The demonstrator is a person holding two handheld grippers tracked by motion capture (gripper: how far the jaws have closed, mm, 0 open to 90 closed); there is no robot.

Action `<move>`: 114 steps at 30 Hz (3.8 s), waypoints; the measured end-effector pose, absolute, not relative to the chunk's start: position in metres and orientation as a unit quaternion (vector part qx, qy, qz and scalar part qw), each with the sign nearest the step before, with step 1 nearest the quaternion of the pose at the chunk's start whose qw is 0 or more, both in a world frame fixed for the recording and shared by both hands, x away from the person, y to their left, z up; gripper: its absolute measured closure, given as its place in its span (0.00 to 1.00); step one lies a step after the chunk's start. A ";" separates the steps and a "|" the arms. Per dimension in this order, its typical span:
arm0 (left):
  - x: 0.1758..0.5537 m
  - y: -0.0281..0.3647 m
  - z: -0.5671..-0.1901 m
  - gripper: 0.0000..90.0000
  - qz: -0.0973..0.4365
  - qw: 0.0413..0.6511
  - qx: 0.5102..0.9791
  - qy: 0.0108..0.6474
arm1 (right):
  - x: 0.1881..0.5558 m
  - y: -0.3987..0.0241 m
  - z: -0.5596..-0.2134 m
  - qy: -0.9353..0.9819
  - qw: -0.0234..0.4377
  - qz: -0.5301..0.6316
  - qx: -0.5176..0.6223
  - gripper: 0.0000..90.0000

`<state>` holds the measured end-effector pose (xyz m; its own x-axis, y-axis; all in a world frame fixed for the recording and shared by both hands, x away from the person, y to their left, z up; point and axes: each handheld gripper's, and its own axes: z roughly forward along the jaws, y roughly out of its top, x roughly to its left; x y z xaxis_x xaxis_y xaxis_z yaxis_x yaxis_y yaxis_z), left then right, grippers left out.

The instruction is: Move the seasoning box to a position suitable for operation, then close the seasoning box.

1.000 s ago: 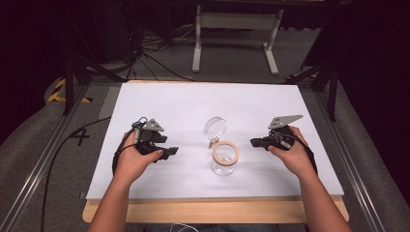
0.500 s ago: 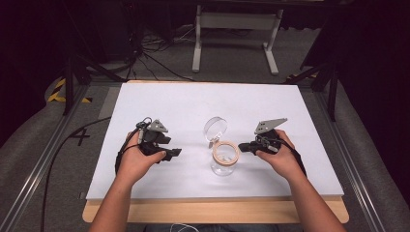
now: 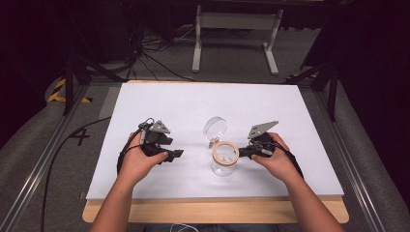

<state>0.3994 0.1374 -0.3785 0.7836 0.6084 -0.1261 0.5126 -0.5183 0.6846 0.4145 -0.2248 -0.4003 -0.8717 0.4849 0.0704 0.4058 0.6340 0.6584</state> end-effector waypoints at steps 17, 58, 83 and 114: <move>0.404 0.132 -0.378 0.42 0.061 0.372 0.871 0.315 | 0.405 -0.221 -0.403 0.913 0.039 0.331 0.236 1.00; 0.410 0.125 -0.356 1.00 0.049 0.455 0.838 0.297 | 0.373 -0.221 -0.358 0.879 0.035 0.419 0.224 1.00; 0.419 0.085 -0.338 1.00 0.068 0.504 0.823 0.253 | 0.356 -0.205 -0.365 0.836 0.063 0.490 0.240 1.00; 0.391 0.098 -0.326 0.96 0.077 0.439 0.859 0.254 | 0.360 -0.198 -0.362 0.835 0.026 0.494 0.240 1.00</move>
